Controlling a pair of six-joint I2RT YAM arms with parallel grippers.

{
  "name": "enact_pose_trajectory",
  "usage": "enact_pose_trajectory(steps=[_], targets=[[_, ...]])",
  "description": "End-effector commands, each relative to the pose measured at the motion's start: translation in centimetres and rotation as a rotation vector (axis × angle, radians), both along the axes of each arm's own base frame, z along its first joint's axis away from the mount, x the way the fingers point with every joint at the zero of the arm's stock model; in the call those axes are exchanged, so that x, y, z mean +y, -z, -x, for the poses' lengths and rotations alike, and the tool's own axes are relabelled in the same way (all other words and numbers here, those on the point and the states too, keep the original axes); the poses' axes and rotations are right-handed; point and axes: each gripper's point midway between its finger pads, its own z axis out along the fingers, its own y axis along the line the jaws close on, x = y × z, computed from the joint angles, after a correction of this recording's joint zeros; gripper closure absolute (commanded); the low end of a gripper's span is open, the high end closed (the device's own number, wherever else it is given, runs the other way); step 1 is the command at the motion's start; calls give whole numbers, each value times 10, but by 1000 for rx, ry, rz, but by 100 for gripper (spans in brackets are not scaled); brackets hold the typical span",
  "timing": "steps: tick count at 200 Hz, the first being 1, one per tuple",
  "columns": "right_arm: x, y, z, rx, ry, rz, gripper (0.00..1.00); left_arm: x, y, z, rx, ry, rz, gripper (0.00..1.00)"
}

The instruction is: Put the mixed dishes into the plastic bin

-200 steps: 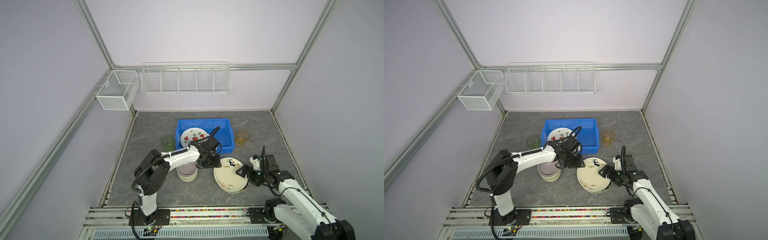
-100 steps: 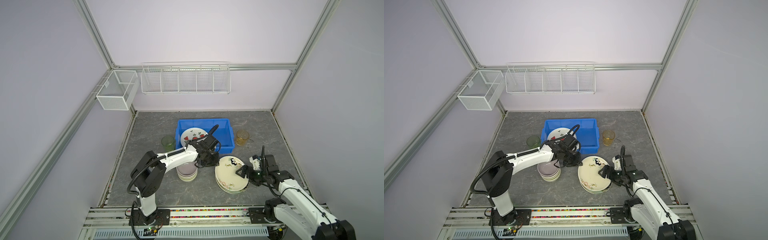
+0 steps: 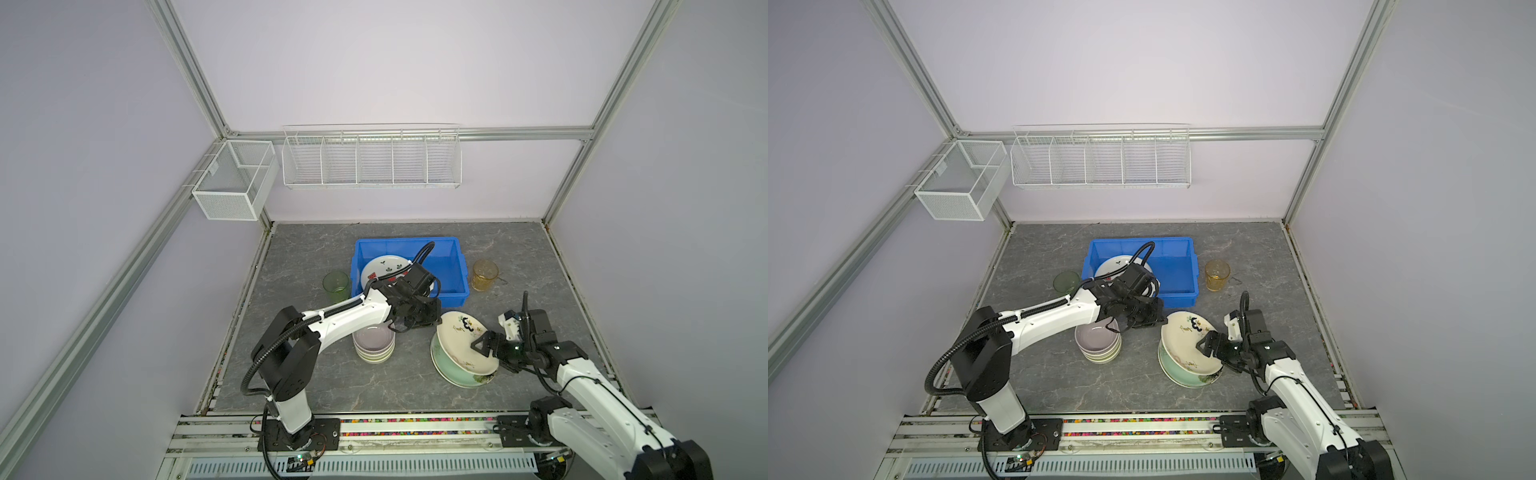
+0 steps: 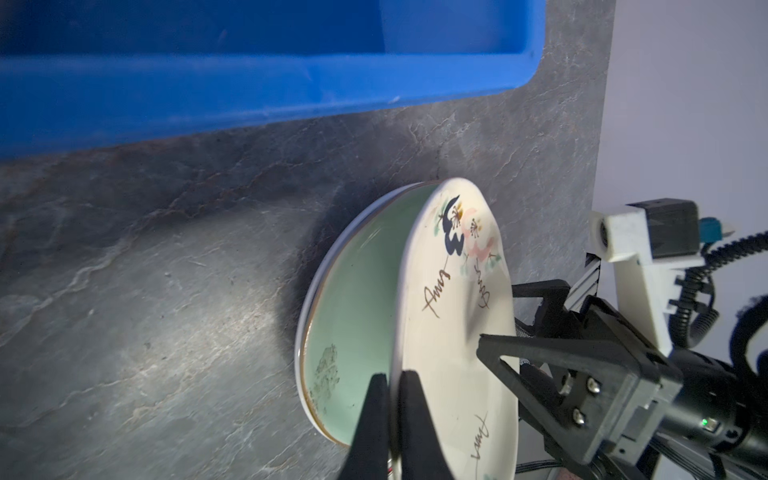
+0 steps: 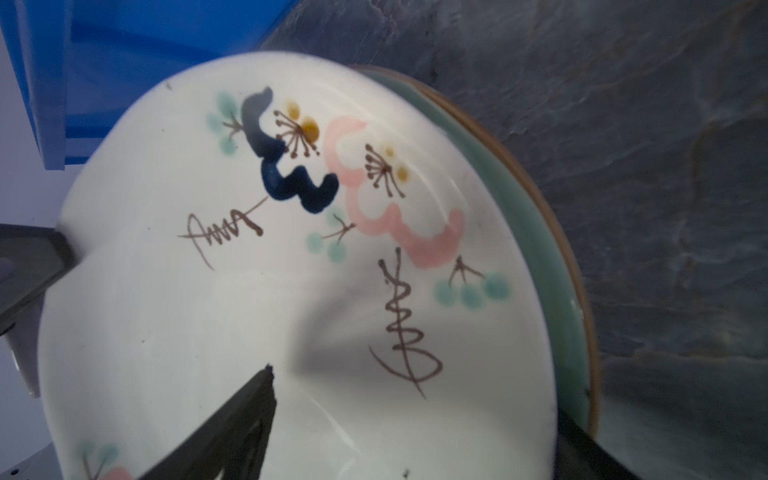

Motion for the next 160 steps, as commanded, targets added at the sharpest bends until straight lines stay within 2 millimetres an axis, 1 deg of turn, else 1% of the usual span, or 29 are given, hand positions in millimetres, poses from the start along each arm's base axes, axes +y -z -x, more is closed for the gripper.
enact_pose_trajectory(steps=[1, 30, 82, 100, 134, 160], targets=[[10, -11, 1, -23, -44, -36, 13, -30, -33, 22, 14, 103, 166, 100], [10, -15, 0, -33, -44, -34, 13, -31, -40, 22, 2, 111, 187, 100], [10, -17, -2, -41, -37, -42, 13, -33, -38, 26, 15, 129, 217, 100], [11, -18, -2, -43, -33, -46, 13, -33, -30, 27, 22, 134, 205, 100], [12, -20, -4, -48, -29, -57, 13, -32, -9, 30, 60, 144, 176, 94], [13, -20, -5, -48, -30, -59, 13, -32, 3, 32, 75, 147, 162, 89]])
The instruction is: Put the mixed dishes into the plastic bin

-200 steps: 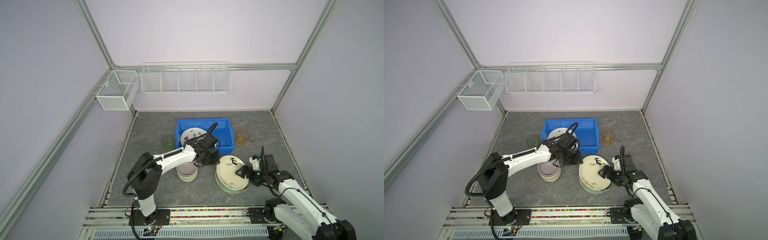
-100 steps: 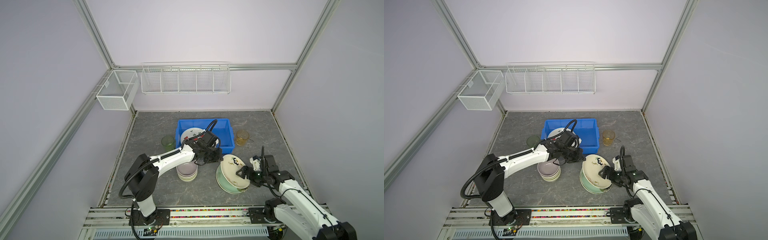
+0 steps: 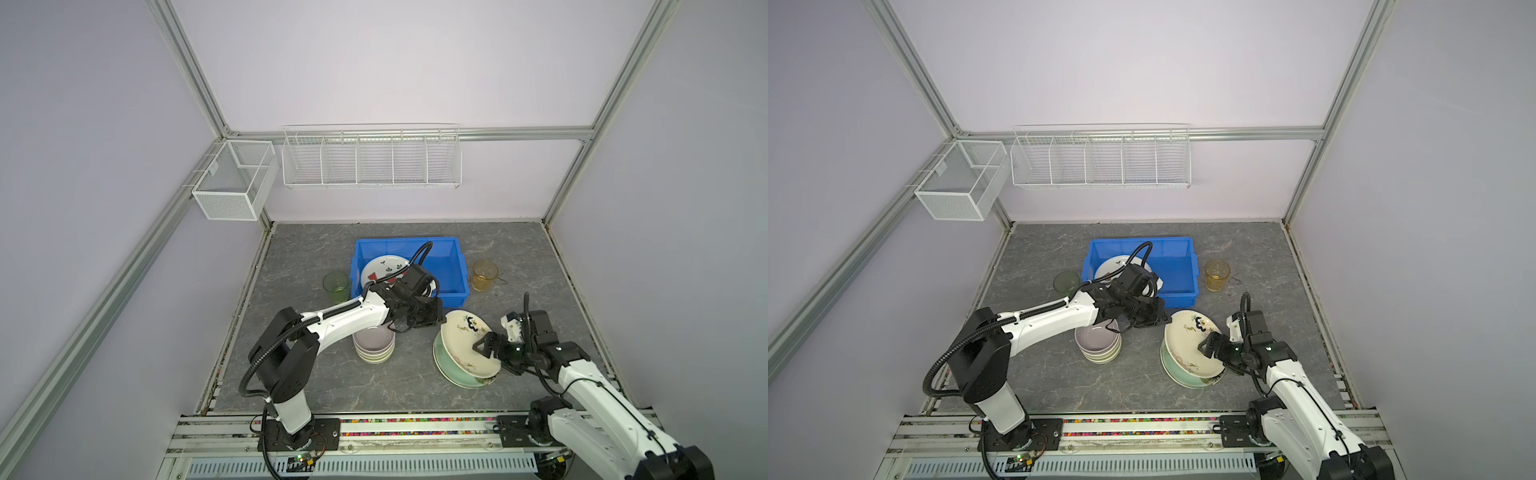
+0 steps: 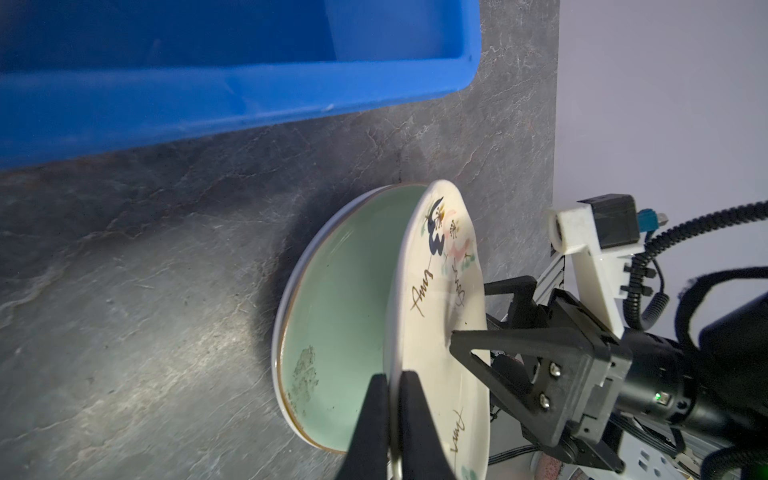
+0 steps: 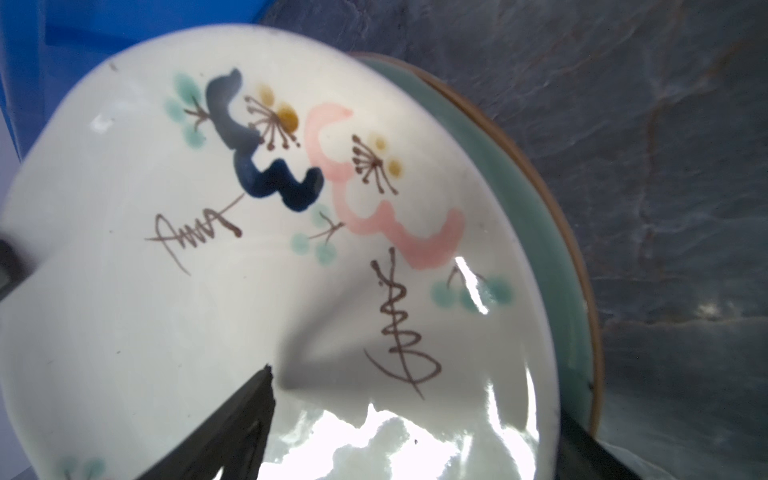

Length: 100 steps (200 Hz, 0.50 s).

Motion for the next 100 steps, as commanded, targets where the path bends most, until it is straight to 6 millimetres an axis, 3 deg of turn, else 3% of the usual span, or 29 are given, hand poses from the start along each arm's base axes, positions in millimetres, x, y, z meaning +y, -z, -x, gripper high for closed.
enact_pose_trajectory(steps=[1, 39, 100], targets=[[18, -20, -9, -71, -57, -81, 13, -24, 5, 29, 72, 118, 81, 89], [19, -21, -11, -78, -53, -81, 13, -24, 19, 31, 96, 123, 67, 82], [20, -21, -13, -82, -53, -83, 13, -24, 26, 32, 113, 123, 64, 84]])
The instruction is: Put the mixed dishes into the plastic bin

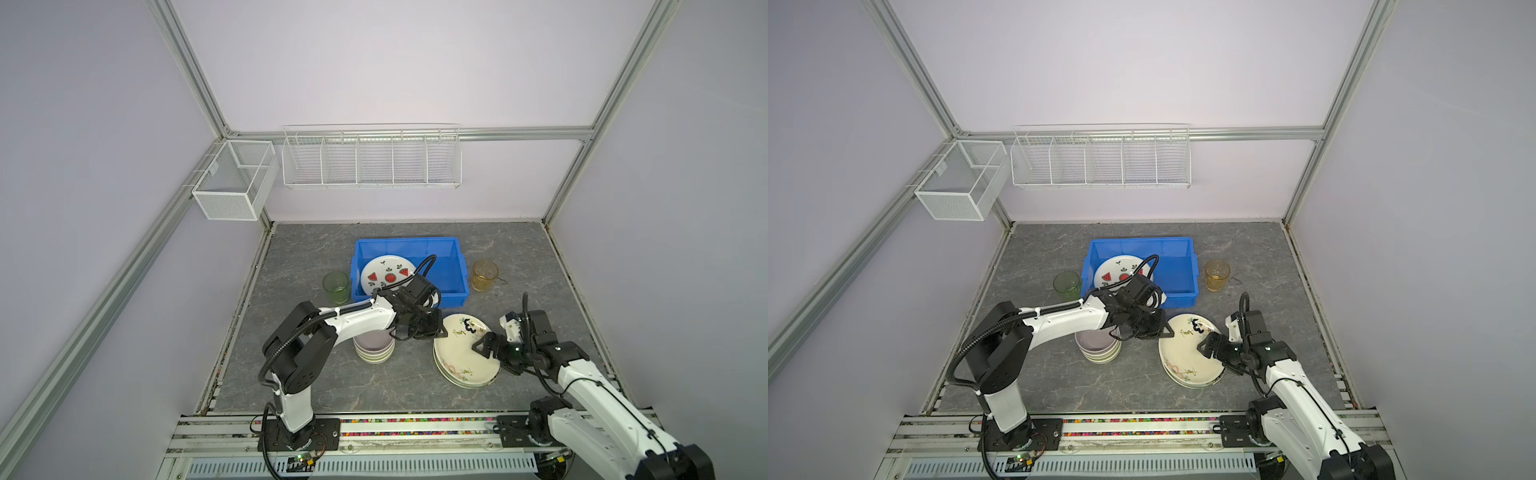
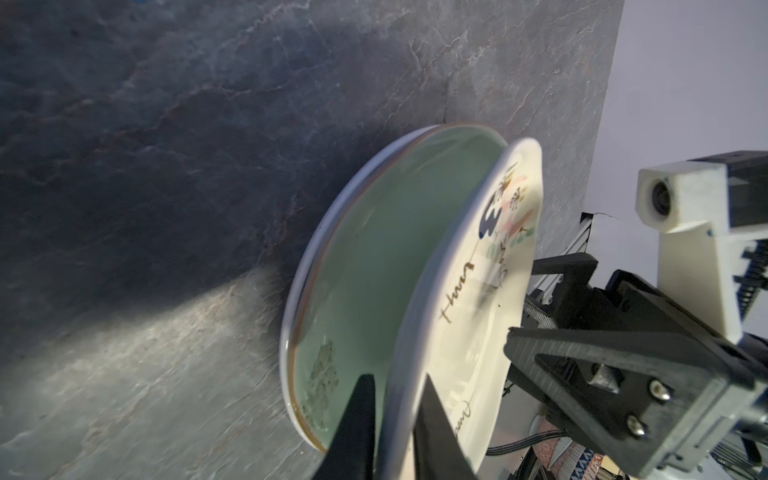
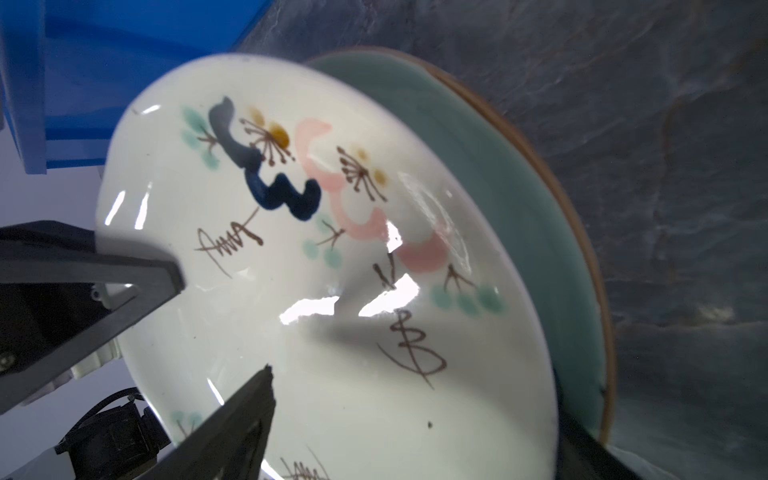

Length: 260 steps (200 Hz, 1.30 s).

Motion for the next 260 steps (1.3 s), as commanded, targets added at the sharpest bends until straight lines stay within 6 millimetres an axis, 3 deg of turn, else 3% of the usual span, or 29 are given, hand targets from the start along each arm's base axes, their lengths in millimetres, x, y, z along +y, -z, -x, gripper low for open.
enact_pose_trajectory(steps=[1, 32, 71, 97, 117, 148, 186, 218, 260], targets=[[18, -21, -13, -80, -45, -81, 13, -22, -16, 11, 6, 56, 103, 85], [18, -24, -14, -87, -47, -80, 13, -24, -25, 10, -2, 54, 120, 98], [15, -39, -16, -113, -45, -59, 12, -26, -50, 10, -19, 51, 170, 100], [10, -57, -17, -142, -26, -42, 9, -26, -75, 9, -39, 53, 220, 100], [8, -73, -18, -163, -8, -50, 0, -23, -95, 5, -59, 47, 262, 100], [11, -100, -17, -202, -13, -108, 5, -8, -120, -5, -83, 23, 310, 100], [23, -135, -21, -261, -39, -244, 0, 12, -150, -12, -131, -2, 363, 100], [35, -148, -24, -281, -76, -334, 15, 26, -168, -14, -162, -21, 394, 100], [39, -169, -30, -329, -77, -383, 33, 49, -165, -24, -177, -70, 375, 100]])
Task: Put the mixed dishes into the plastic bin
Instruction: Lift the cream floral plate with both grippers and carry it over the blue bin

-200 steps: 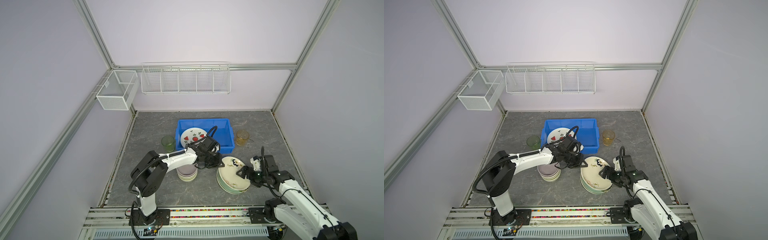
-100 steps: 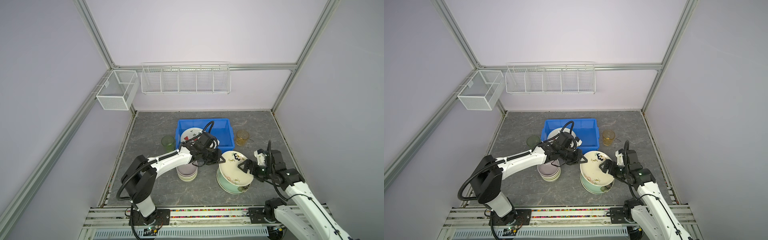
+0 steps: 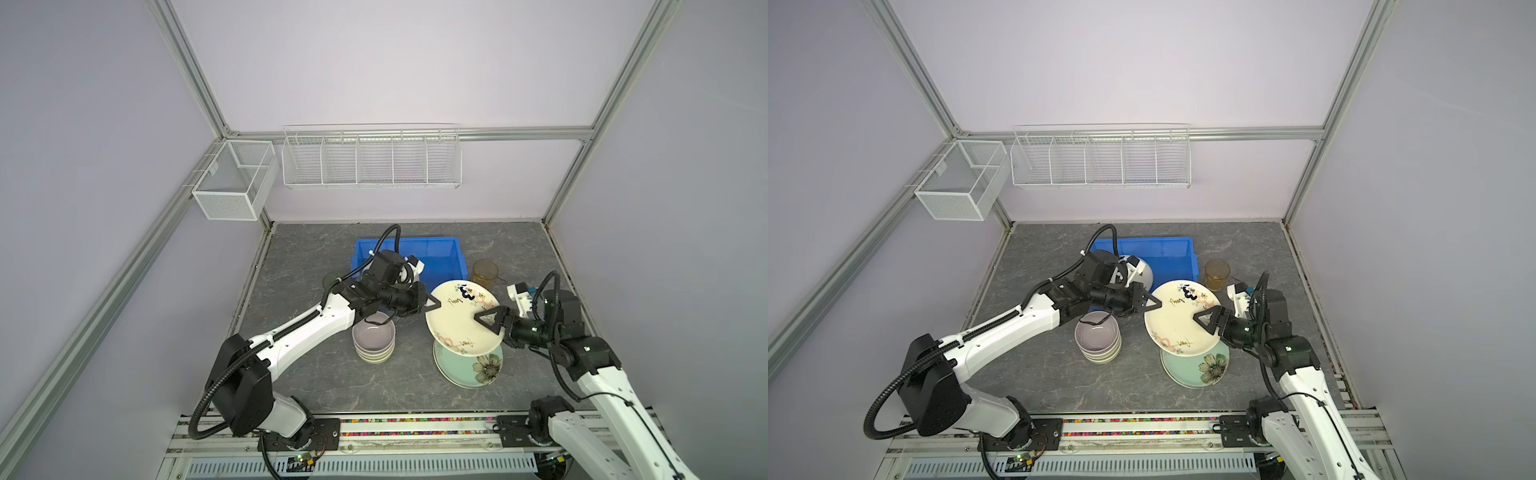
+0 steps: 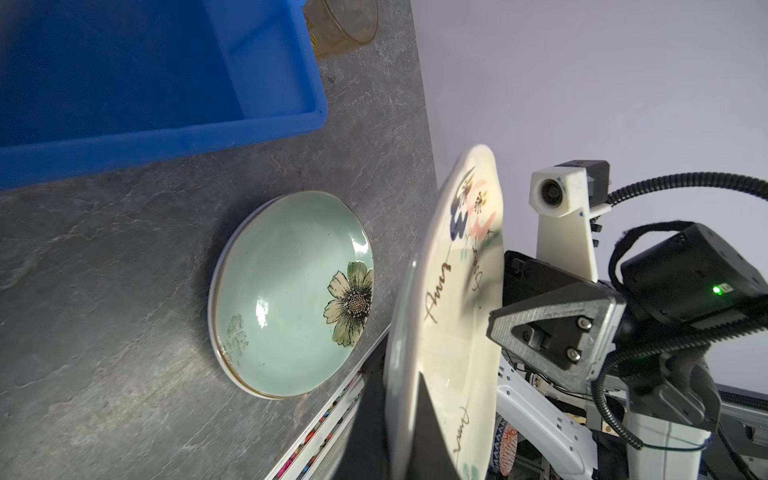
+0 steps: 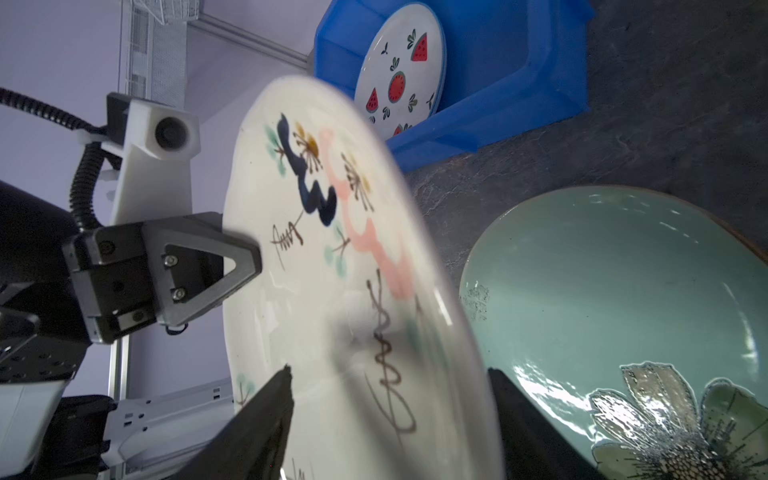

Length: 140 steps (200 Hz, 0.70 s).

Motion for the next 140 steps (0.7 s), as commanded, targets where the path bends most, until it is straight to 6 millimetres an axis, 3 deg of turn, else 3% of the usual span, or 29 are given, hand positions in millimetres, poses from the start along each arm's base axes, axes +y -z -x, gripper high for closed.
enact_pose_trajectory(steps=[1, 48, 113, 140], targets=[[7, -25, -4, -60, -21, -64, 34, 8, -22, -2, -38, 6, 68, 100], [14, -35, -11, -66, -40, -133, 45, 23, -19, -10, -40, -29, 62, 100], [25, -32, -17, -49, -81, -179, 56, 18, -15, -14, -25, -19, 75, 100], [27, -32, -20, -50, -89, -177, 76, 17, -15, -14, -16, -20, 86, 100]])
